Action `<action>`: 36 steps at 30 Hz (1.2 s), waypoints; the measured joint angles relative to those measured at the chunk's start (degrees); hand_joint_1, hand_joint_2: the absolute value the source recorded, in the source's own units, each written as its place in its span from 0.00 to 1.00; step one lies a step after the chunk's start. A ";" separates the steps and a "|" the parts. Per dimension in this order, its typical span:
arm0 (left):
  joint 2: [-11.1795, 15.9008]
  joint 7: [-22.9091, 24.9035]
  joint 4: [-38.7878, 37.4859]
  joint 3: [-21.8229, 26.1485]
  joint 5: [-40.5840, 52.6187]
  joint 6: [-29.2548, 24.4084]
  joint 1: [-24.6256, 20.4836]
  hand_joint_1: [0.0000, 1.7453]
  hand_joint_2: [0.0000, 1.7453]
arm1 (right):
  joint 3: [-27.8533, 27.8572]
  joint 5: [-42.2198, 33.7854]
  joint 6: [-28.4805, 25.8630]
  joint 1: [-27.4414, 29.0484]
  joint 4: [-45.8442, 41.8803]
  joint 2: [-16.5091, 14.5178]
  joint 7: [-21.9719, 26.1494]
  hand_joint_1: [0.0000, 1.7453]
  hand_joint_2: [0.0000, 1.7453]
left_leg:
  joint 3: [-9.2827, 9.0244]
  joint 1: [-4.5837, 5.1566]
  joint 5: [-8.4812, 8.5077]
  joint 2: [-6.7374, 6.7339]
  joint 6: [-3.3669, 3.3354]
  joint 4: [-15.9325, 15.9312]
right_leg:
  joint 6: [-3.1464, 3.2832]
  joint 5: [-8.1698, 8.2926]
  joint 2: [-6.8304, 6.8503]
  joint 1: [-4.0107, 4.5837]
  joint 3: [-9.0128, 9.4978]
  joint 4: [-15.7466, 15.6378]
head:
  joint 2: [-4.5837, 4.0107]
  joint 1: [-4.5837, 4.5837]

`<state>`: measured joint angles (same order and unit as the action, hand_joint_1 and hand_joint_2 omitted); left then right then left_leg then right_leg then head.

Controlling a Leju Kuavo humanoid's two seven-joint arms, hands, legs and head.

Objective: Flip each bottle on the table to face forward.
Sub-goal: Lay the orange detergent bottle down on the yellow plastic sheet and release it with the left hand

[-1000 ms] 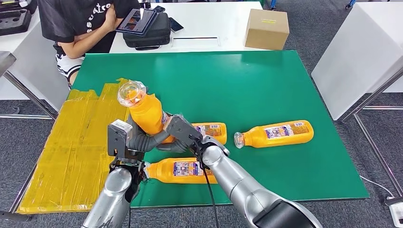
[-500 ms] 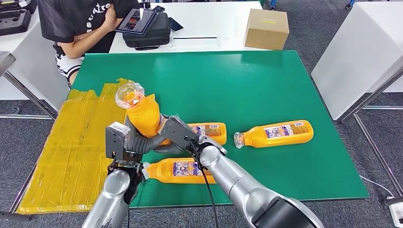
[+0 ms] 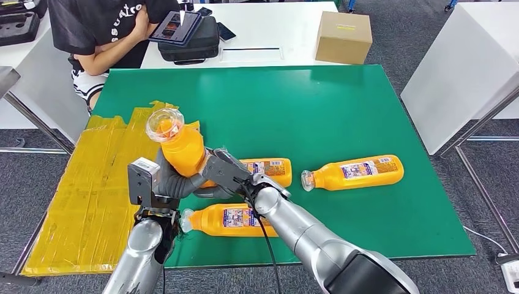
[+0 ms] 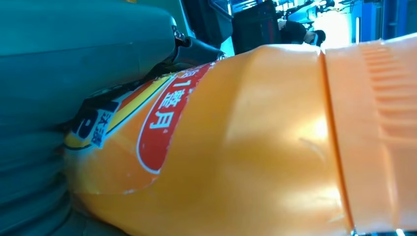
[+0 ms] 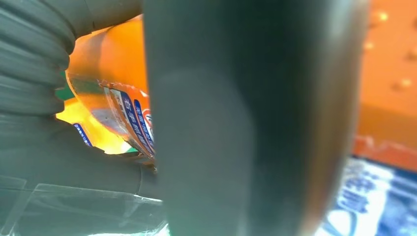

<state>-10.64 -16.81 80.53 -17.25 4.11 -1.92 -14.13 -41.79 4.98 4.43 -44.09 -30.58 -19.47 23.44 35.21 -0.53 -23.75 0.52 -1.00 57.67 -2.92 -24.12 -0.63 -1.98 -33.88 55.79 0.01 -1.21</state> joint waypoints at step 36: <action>0.56 1.50 4.52 4.66 3.10 -6.24 1.23 1.00 1.00 | 8.37 8.63 -12.44 9.29 -23.35 4.15 -4.36 0.00 0.00 | -0.01 0.00 -0.01 0.03 0.00 0.00 | 0.00 0.00 0.03 -0.01 0.00 -0.01 | 0.01 0.00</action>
<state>-10.08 -15.30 85.05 -12.59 7.21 -8.16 -12.90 -33.41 13.61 -8.02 -34.80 -53.92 -15.32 19.08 35.19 -0.52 -23.75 0.56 -1.00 57.67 -2.92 -24.13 -0.61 -1.99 -33.88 55.77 0.01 -1.21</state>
